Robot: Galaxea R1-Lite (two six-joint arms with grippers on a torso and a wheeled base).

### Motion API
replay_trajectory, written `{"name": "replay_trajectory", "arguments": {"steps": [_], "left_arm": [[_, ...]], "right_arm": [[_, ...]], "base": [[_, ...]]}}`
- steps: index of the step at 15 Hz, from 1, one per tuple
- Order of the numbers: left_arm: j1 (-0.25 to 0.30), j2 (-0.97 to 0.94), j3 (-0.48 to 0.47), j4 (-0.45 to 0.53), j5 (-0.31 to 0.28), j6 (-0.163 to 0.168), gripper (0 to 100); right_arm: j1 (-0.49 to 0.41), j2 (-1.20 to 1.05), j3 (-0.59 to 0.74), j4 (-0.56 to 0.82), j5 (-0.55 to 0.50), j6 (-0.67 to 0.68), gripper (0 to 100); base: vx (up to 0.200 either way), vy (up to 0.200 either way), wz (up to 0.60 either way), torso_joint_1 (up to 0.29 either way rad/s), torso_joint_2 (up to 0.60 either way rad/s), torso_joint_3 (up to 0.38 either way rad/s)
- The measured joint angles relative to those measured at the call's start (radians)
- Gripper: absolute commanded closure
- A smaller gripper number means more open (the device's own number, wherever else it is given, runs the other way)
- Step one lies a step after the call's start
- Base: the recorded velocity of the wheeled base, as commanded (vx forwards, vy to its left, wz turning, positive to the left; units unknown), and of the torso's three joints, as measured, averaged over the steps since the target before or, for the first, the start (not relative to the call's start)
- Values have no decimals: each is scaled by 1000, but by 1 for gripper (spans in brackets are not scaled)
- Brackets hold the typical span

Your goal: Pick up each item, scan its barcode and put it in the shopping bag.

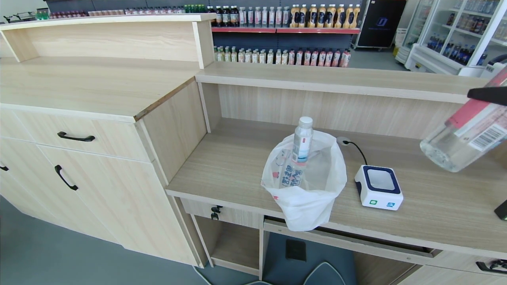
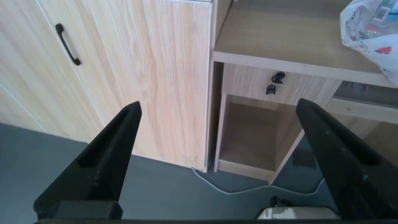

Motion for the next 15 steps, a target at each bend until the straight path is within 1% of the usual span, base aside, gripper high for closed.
{"name": "replay_trajectory", "arguments": {"steps": [1, 2, 5, 7, 9, 10, 13, 15], "left_arm": [[-1, 0, 0, 0, 0, 0, 0], [-1, 0, 0, 0, 0, 0, 0], [0, 0, 0, 0, 0, 0, 0], [0, 0, 0, 0, 0, 0, 0], [0, 0, 0, 0, 0, 0, 0], [0, 0, 0, 0, 0, 0, 0], [-1, 0, 0, 0, 0, 0, 0], [0, 0, 0, 0, 0, 0, 0]], "right_arm": [[-23, 45, 12, -49, -89, -102, 100], [-41, 84, 33, -151, -113, -159, 100], [-93, 207, 145, -606, -123, -335, 100], [-116, 301, 242, -869, -103, -445, 100], [-134, 395, 319, -1102, -26, -535, 100], [-146, 444, 351, -1210, 48, -590, 100], [-181, 571, 396, -1441, 282, -727, 100], [-211, 650, 406, -1523, 385, -782, 100]], "base": [[0, 0, 0, 0, 0, 0], [0, 0, 0, 0, 0, 0], [0, 0, 0, 0, 0, 0], [0, 0, 0, 0, 0, 0], [0, 0, 0, 0, 0, 0], [0, 0, 0, 0, 0, 0], [0, 0, 0, 0, 0, 0], [0, 0, 0, 0, 0, 0]]}}
